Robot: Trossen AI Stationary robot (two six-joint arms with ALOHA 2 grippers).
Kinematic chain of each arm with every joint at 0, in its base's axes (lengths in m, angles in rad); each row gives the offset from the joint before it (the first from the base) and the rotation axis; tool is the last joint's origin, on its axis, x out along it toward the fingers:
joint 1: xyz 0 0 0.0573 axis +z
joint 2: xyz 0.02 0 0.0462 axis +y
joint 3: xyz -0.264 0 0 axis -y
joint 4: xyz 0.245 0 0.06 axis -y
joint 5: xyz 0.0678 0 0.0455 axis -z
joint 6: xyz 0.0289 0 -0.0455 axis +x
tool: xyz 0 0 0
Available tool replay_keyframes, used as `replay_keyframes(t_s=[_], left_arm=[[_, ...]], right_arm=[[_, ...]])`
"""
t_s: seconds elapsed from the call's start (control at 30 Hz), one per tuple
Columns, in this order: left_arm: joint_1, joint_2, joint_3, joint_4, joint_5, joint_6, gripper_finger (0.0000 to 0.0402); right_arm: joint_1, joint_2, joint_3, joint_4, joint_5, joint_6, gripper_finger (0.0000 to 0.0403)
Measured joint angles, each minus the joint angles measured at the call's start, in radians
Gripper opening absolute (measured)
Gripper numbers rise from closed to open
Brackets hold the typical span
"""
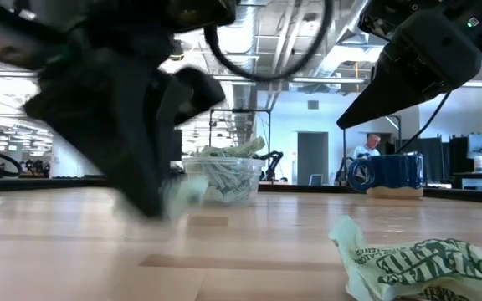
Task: Pick and place items into bin
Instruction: Put the stevia packet into the transparent bin
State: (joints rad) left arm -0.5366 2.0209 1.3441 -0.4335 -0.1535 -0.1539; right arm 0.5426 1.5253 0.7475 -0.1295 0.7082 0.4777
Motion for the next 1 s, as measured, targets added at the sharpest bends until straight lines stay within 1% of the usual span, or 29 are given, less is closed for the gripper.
replay_keyframes(t_s=[0.13,0.23,0.37,0.43,0.53,0.67,0.8,0.87,1.0], left_arm=[[0.033,-0.104,0.0,-0.143,-0.133,-0.01,0.0002],[0.073,-0.196,0.0,-0.196,-0.202,0.0,0.0001],[0.148,-0.3,-0.003,-0.203,-0.253,0.046,0.0],[0.199,-0.325,-0.005,-0.207,-0.244,0.065,0.0],[0.281,-0.328,-0.005,-0.207,-0.177,0.09,0.0],[0.369,-0.282,-0.006,-0.217,-0.088,0.114,0.0],[0.412,-0.269,-0.007,-0.24,-0.068,0.126,0.0],[0.428,-0.269,-0.008,-0.276,-0.066,0.114,0.0],[0.451,-0.269,-0.026,-0.283,-0.055,0.075,0.0]], right_arm=[[0.0,0.0,0.0,0.0,0.0,-0.003,0.0102],[0.0,0.0,0.0,0.0,0.0,-0.004,0.0102],[0.0,0.0,0.0,0.0,0.0,-0.004,0.0102],[0.0,0.0,0.0,0.001,0.0,-0.005,0.0102],[0.0,0.0,0.0,0.003,0.0,-0.005,0.0102],[0.0,0.0,0.0,0.003,-0.001,-0.005,0.0102],[0.002,0.0,0.0,0.0,-0.003,-0.005,0.0102],[0.005,0.0,0.0,0.0,-0.003,-0.005,0.0102],[0.008,0.0,0.0,0.0,-0.003,-0.006,0.0102]])
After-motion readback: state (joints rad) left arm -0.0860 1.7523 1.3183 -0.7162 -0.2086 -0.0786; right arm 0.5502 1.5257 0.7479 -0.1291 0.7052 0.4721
